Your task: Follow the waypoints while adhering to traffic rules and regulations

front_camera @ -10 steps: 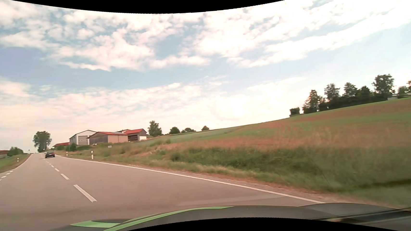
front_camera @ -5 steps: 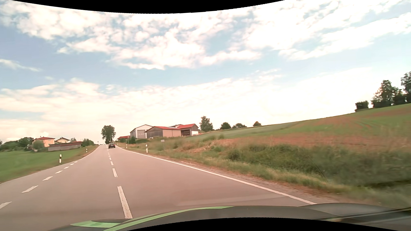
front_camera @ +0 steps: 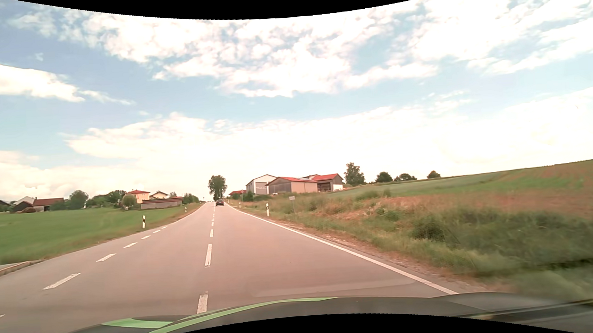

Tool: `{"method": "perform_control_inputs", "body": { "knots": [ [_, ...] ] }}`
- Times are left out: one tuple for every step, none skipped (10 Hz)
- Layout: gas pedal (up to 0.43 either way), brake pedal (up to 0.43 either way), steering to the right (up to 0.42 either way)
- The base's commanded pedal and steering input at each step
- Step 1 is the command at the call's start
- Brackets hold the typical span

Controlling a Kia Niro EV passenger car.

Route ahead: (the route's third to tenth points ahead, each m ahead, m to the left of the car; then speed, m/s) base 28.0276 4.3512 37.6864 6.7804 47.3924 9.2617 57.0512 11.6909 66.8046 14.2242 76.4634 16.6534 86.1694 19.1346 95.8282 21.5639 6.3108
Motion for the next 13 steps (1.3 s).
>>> {"method": "perform_control_inputs", "body": {
  "knots": [
    [0.39, 0.0, -0.184],
    [0.398, 0.0, -0.169],
    [0.398, 0.0, -0.147],
    [0.398, 0.0, -0.119],
    [0.398, 0.0, -0.101],
    [0.409, 0.0, -0.09],
    [0.409, 0.0, -0.083],
    [0.409, 0.0, -0.073],
    [0.409, 0.0, -0.061],
    [0.409, 0.0, -0.047],
    [0.409, 0.0, -0.032],
    [0.409, 0.0, -0.028],
    [0.409, 0.0, -0.028]
  ]
}}
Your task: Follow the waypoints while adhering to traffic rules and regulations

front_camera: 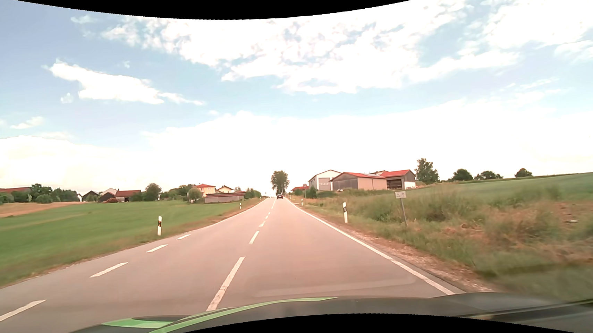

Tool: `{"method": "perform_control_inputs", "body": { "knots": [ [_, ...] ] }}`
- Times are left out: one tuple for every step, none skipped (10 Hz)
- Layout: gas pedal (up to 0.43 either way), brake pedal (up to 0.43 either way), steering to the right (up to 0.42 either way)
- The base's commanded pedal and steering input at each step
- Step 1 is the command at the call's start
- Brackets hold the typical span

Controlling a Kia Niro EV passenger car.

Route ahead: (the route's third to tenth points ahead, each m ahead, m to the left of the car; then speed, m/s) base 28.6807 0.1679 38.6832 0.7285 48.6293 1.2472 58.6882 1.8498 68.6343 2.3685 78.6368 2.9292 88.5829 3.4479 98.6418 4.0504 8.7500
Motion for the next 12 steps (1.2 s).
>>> {"method": "perform_control_inputs", "body": {
  "knots": [
    [0.409, 0.0, -0.028],
    [0.409, 0.0, -0.027],
    [0.409, 0.0, -0.026],
    [0.409, 0.0, -0.025],
    [0.409, 0.0, -0.024],
    [0.409, 0.0, -0.023],
    [0.409, 0.0, -0.022],
    [0.409, 0.0, -0.021],
    [0.409, 0.0, -0.018],
    [0.409, 0.0, -0.014],
    [0.409, 0.0, -0.01],
    [0.409, 0.0, -0.01]
  ]
}}
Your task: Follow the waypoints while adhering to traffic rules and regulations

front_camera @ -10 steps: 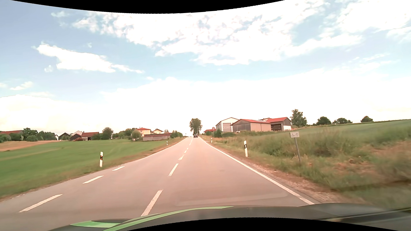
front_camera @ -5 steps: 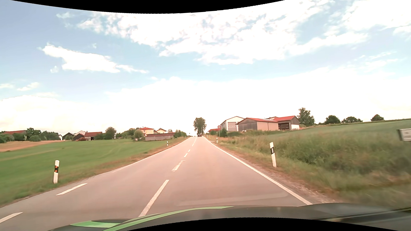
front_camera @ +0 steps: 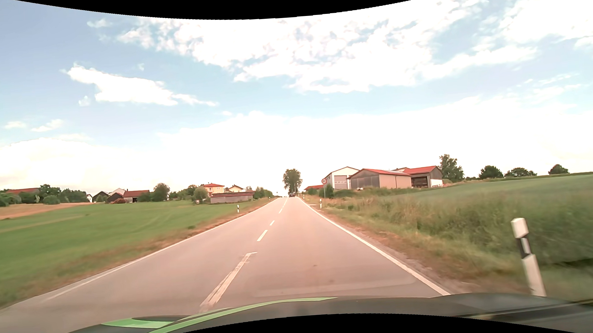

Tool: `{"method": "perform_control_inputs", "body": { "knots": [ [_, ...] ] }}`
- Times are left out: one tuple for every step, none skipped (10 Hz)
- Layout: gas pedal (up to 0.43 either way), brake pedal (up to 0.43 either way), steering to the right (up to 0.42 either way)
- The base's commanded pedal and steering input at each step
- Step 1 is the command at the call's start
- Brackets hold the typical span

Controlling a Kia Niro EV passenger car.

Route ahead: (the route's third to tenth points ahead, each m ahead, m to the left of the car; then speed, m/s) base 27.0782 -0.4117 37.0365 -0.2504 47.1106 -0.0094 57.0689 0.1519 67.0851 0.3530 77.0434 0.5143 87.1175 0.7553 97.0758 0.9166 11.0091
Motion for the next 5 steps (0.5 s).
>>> {"method": "perform_control_inputs", "body": {
  "knots": [
    [0.398, 0.0, -0.009],
    [0.398, 0.0, -0.008],
    [0.398, 0.0, -0.008],
    [0.398, 0.0, -0.007],
    [0.398, 0.0, -0.006]
  ]
}}
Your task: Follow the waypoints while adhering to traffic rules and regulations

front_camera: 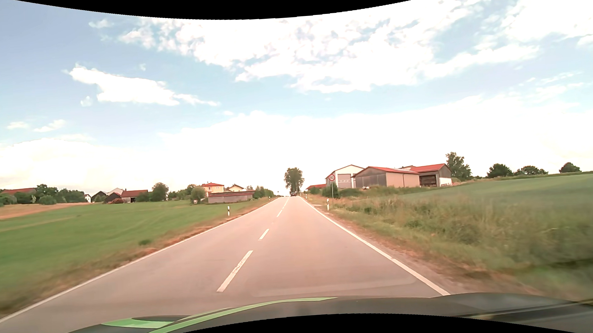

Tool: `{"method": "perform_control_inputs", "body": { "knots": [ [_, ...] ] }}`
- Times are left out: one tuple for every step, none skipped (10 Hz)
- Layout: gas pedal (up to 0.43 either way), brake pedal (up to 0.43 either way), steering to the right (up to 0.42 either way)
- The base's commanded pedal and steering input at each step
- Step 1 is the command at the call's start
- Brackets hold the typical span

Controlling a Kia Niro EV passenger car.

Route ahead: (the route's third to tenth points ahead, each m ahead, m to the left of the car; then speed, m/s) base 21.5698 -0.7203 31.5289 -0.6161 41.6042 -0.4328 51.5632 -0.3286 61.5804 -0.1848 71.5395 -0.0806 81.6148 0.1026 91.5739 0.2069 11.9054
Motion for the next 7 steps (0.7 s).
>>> {"method": "perform_control_inputs", "body": {
  "knots": [
    [0.398, 0.0, -0.006],
    [0.39, 0.0, -0.006],
    [0.39, 0.0, -0.005],
    [0.39, 0.0, -0.005],
    [0.378, 0.0, -0.005],
    [0.378, 0.0, -0.004],
    [0.378, 0.0, -0.003]
  ]
}}
